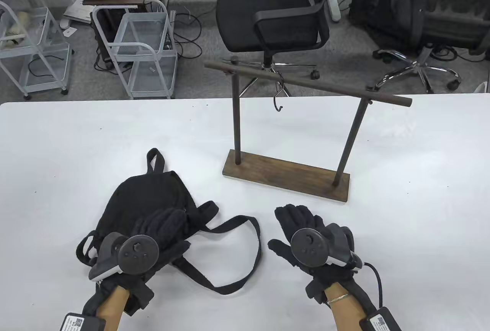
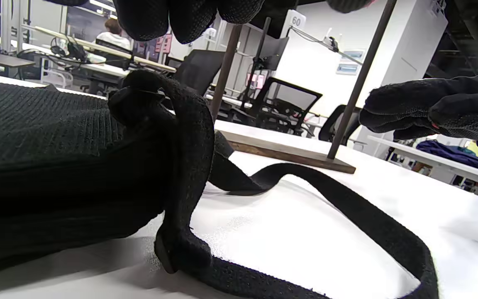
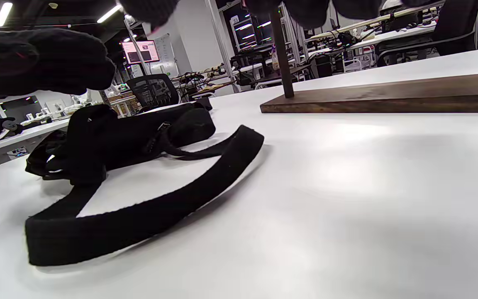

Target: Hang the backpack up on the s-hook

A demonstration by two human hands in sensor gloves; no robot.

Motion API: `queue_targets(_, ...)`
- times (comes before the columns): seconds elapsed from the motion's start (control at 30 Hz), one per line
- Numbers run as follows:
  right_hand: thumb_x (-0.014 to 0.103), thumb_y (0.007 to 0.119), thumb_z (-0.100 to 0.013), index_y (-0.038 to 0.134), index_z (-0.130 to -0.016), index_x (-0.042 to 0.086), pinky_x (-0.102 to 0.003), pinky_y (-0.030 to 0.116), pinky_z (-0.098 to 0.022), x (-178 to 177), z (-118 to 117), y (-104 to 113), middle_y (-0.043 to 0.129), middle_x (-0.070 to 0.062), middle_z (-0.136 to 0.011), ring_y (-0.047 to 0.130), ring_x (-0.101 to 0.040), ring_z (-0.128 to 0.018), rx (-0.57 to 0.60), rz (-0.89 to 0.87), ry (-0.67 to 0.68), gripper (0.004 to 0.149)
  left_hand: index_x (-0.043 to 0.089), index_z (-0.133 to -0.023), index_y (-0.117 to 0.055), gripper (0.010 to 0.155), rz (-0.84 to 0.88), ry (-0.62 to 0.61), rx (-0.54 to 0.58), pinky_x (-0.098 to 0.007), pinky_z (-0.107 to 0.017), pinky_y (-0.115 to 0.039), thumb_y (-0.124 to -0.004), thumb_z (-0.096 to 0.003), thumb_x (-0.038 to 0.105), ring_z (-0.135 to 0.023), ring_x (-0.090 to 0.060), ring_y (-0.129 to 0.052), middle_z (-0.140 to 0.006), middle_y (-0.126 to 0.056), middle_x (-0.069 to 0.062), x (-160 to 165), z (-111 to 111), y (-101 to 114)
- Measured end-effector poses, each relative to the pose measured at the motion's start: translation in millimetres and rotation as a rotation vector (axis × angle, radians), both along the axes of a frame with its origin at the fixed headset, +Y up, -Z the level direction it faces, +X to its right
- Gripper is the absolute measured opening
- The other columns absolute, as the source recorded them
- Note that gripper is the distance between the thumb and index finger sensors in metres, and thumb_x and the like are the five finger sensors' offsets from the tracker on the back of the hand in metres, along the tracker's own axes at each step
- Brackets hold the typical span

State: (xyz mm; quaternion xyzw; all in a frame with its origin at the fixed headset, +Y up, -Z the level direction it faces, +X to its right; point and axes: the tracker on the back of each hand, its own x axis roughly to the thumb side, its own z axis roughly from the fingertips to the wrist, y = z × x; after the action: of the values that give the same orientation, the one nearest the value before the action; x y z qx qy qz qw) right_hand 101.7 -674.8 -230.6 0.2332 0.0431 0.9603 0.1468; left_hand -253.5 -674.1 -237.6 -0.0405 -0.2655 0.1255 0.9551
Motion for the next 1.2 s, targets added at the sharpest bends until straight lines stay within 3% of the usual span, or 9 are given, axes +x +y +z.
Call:
queue_targets(0.2, 0.05, 0.059, -0.066, 0.038, -0.116, -0.007, -0.077, 0.049, -0.065, 2.7, 1.9, 3.6, 0.044, -0.037, -0.118, 0.048, -0.064, -0.102, 0.026, -0.003, -0.016, 0.079, 0.01, -0.118, -0.037, 0.072, -0.031, 0.024, -0.003, -0.075, -0.069, -0.047, -0.048, -0.0626, 0.054, -0.111, -0.053, -0.053, -0.122, -0.05, -0.021, 1.4, -2.1, -3.4)
queue_targets(0.33, 0.05, 0.059, -0.066, 0.038, -0.116, -0.007, -0.077, 0.049, -0.065, 4.7, 1.1, 3.7, 0.044, -0.037, -0.118, 0.049, -0.064, -0.102, 0.03, -0.006, -0.025, 0.079, 0.007, -0.118, -0.031, 0.073, -0.092, 0.188, 0.098, -0.075, -0.07, -0.046, -0.05, -0.0632, 0.051, -0.112, -0.054, -0.048, -0.122, -0.044, -0.024, -8.5, -5.5, 0.8)
queue_targets(0.47, 0.049, 0.059, -0.066, 0.038, -0.116, -0.007, -0.077, 0.05, -0.064, 3.6, 0.9, 1.5, 0.045, -0.038, -0.118, 0.049, -0.064, -0.102, 0.012, -0.002, -0.019, 0.078, 0.002, -0.118, -0.022, 0.078, -0.134, 0.404, 0.089, -0.077, -0.068, -0.044, -0.05, -0.0636, 0.051, -0.11, -0.059, -0.04, -0.122, -0.035, -0.029, -35.5, -14.1, -1.4)
queue_targets(0.7, 0.049, 0.058, -0.066, 0.039, -0.116, -0.007, -0.076, 0.05, -0.064, 2.6, 1.1, 1.1, 0.046, -0.038, -0.117, 0.051, -0.063, -0.102, 0.025, 0.005, -0.018, 0.078, -0.005, -0.115, -0.013, 0.087, -0.205, 0.775, -0.128, -0.079, -0.066, -0.041, -0.052, -0.0632, 0.052, -0.107, -0.067, -0.031, -0.12, -0.023, -0.038, -100.2, -24.0, -24.7)
queue_targets(0.83, 0.049, 0.058, -0.066, 0.039, -0.116, -0.007, -0.076, 0.05, -0.064, 3.0, 0.2, -0.5, 0.046, -0.038, -0.117, 0.05, -0.064, -0.101, 0.012, 0.005, -0.02, 0.077, -0.008, -0.113, -0.009, 0.091, -0.247, 0.828, -0.346, -0.078, -0.067, -0.046, -0.054, -0.0625, 0.053, -0.107, -0.068, -0.041, -0.118, -0.024, -0.042, -117.2, -25.9, -39.5)
queue_targets(0.93, 0.048, 0.059, -0.066, 0.039, -0.116, -0.007, -0.076, 0.051, -0.064, 2.5, 0.3, -0.5, 0.046, -0.038, -0.117, 0.051, -0.064, -0.101, 0.011, 0.004, -0.019, 0.077, -0.011, -0.111, -0.007, 0.093, -0.267, 0.818, -0.524, -0.073, -0.068, -0.055, -0.056, -0.0621, 0.051, -0.103, -0.056, -0.063, -0.118, -0.03, -0.044, -119.6, -29.1, -50.4)
queue_targets(1.07, 0.048, 0.059, -0.066, 0.039, -0.116, -0.007, -0.076, 0.051, -0.064, 1.5, 0.3, -0.6, 0.047, -0.037, -0.117, 0.051, -0.065, -0.1, 0.013, 0.015, -0.016, 0.077, -0.015, -0.11, -0.01, 0.097, -0.339, 0.801, -0.618, -0.063, -0.065, -0.07, -0.062, -0.0599, 0.05, -0.087, -0.037, -0.084, -0.115, -0.051, -0.035, -118.6, -33.2, -54.9)
queue_targets(1.2, 0.048, 0.059, -0.066, 0.04, -0.116, -0.008, -0.076, 0.052, -0.064, 1.7, 0.1, -0.7, 0.048, -0.037, -0.117, 0.053, -0.063, -0.101, 0.015, 0.014, -0.02, 0.077, -0.016, -0.111, -0.017, 0.092, -0.239, 0.841, -0.7, -0.057, -0.06, -0.077, -0.068, -0.0601, 0.042, -0.069, -0.023, -0.091, -0.103, -0.072, -0.022, -124.3, -33.9, -53.9)
